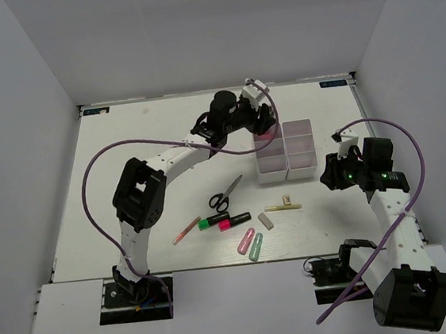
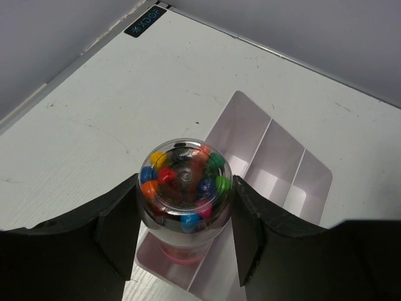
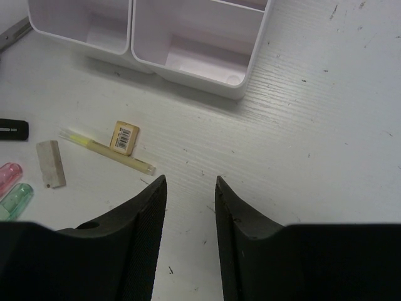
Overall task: Sort the stationery into containers
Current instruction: Place the stationery in the storage box.
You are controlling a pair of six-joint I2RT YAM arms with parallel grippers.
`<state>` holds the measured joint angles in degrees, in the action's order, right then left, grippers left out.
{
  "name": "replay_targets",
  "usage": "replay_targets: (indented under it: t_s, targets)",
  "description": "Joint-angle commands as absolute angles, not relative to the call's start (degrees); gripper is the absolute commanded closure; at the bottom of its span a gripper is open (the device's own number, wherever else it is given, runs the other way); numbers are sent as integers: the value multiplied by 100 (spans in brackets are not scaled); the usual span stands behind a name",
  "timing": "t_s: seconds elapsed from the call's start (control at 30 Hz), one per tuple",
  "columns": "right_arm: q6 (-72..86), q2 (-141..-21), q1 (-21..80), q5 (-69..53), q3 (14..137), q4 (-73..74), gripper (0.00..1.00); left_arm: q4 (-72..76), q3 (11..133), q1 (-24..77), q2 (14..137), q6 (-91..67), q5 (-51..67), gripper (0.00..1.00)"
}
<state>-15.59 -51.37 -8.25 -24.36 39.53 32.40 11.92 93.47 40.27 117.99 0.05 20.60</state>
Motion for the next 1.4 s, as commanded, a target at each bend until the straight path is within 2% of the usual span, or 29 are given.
replay_targets:
  t_s: [0.0,0.17,0.2,0.27,0.3,0.47,0.6,0.7,0.73,0.8,0.9,0.97,1.0,1.03,1.07,1.1,1.13,1.17,1.2,1.23,1.27,1.3,1.33,1.37]
  targets:
    - [-1644,-5168,-861,-2566,3964,3094,60,1038,9431,4166,11760,456,2092,100]
    - [-1652,-5159,-861,-2584,3955,3111,58,1116,9194,4228,11725,589,1872,98]
    - [-1644,-5159,-861,-2575,3964,3103,58,1108,9159,4228,11716,589,1846,85]
    - [-1652,-5159,-870,-2584,3955,3120,58,1134,9097,4236,11698,571,1802,75]
    - [-1652,-5142,-879,-2610,3946,3103,58,1142,9097,4262,11690,589,1732,55]
    - [-1661,-5150,-888,-2628,3955,3120,58,1028,9123,4298,11663,659,1591,35]
    - [-1661,-5115,-914,-2637,3946,3120,58,941,9228,4324,11654,650,1521,28]
    - [-1653,-5098,-940,-2672,3946,3112,58,836,9351,4368,11654,694,1433,14]
    - [-1652,-5089,-940,-2689,3938,3129,58,800,9465,4377,11646,712,1398,5]
    - [-1661,-5089,-940,-2689,3955,3129,58,756,9589,4421,11646,747,1293,0]
    - [-1652,-5089,-958,-2725,3946,3129,58,861,9493,4421,11418,589,1274,0]
    - [-1652,-5063,-958,-2733,3946,3146,51,1168,9133,4473,11051,449,1266,0]
    - [-1670,-5036,-958,-2751,3938,3138,23,1239,8914,4491,10761,422,1196,0]
    - [-1679,-5036,-958,-2760,3946,3155,13,1291,8799,4517,10384,431,1152,0]
    - [-1696,-5027,-958,-2821,3955,3155,10,1248,8546,4535,10188,309,847,2]
    - [-1783,-4975,-958,-2882,3955,3155,10,1039,8404,4535,9769,203,774,10]
    - [-1828,-4966,-941,-3222,3946,3216,10,550,8220,4500,9321,124,695,30]
    - [-1959,-4948,-940,-3373,3955,3243,11,223,8183,4465,9125,27,329,85]
    - [-2064,-4966,-932,-3810,3999,3469,39,-772,8217,4465,8653,-322,143,100]
    - [-2179,-4992,-914,-4032,4025,3576,64,-1278,8244,4456,8553,-412,28,100]
    - [-2536,-5018,-914,-4504,4086,3673,91,-2641,8253,4430,8447,-535,-313,100]
    - [-2697,-5045,-897,-4778,4139,3961,100,-3028,8122,4412,8168,-632,-334,100]
    - [-2890,-5062,-862,-5321,4209,4112,100,-3398,8051,4343,8087,-807,-421,100]
    - [-3797,-5150,-853,-5639,4227,4296,100,-4271,7851,4229,8016,-896,-413,78]
